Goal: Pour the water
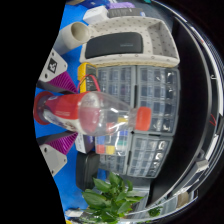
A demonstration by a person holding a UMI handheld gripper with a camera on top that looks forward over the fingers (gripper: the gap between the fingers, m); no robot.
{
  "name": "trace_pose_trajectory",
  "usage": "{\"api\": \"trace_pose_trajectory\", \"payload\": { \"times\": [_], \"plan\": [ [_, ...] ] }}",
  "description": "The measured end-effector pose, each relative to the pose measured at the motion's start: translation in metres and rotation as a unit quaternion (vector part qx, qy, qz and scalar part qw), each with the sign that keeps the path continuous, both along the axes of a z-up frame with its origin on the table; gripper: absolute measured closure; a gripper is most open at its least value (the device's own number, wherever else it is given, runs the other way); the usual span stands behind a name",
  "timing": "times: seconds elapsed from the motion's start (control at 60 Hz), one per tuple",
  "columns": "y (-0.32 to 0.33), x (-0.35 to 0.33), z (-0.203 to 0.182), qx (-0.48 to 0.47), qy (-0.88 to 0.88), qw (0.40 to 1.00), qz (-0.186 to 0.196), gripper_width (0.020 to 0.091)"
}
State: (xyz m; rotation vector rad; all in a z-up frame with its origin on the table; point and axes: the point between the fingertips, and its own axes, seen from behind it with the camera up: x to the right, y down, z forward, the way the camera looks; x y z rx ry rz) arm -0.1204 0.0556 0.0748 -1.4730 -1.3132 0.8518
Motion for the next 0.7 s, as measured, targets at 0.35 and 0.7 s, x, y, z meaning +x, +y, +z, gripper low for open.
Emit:
{"api": "trace_pose_trajectory", "payload": {
  "times": [0.35, 0.7],
  "plan": [
    [-0.028, 0.094, -0.016, -0.008, -0.051, 0.999, -0.014, 0.0393],
    [-0.093, 0.173, 0.08, -0.032, -0.03, 0.999, 0.019, 0.039]
  ]
}}
